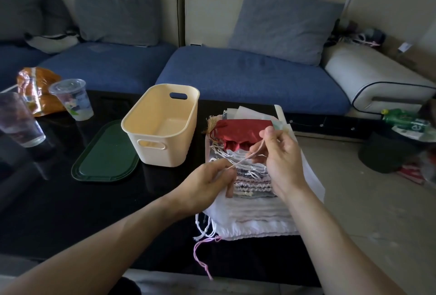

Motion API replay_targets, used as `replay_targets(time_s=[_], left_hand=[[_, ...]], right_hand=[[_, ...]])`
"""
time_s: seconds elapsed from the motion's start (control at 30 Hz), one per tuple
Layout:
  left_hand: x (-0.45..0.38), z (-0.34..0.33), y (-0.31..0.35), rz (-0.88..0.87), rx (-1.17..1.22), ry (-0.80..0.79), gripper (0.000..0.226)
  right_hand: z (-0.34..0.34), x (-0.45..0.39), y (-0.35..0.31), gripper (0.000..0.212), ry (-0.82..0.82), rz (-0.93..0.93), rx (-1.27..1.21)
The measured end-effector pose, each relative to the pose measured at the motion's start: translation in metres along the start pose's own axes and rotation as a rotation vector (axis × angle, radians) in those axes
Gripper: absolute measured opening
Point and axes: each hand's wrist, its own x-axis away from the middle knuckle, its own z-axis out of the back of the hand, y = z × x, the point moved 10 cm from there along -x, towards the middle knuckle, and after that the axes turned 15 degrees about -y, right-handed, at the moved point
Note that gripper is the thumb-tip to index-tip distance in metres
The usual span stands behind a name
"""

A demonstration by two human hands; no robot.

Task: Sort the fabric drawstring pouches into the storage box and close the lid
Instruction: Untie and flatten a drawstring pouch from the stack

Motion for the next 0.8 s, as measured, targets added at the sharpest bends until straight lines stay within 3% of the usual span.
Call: replay_targets(time_s=[0.1, 0.2, 0.37, 0.43, 0.5, 0.57, 0.7, 0.8], left_hand=[[0.000, -0.003, -0.002, 0.001, -0.020, -0.024, 0.036], [0.000, -0.002, 0.002, -0.025, -0.257, 0.026, 0.029], [0.012, 0.029, 0.002, 0.060, -0.686, 0.331, 0.014], [0.019, 0.039, 0.010, 0.078, -0.722, 0.422, 0.012], [0.025, 0.047, 0.010, 0.155, -0.653, 0.475, 0.013], [0.031, 0.050, 0.005, 0.237, -0.549, 0.490, 0.014], [0.037, 0.050, -0.005, 0.263, -0.147, 0.440, 0.014], [0.041, 0.059, -0.010, 0.296, -0.016, 0.484, 0.010]], right_hand=[[-0.018, -0.001, -0.010, 0.029, -0.129, 0.068, 0.222], [-0.032, -0.001, -0.006, 0.026, -0.237, 0.021, 0.282], [-0.049, 0.006, 0.018, 0.019, -0.466, -0.228, 0.292], [-0.056, 0.011, 0.031, 0.016, -0.522, -0.314, 0.228], [-0.060, 0.013, 0.037, 0.011, -0.518, -0.326, 0.234], [-0.063, 0.015, 0.039, 0.020, -0.510, -0.300, 0.265], [-0.068, 0.017, 0.037, 0.027, -0.492, -0.256, 0.261], [-0.062, 0.014, 0.035, 0.026, -0.410, -0.260, 0.192]])
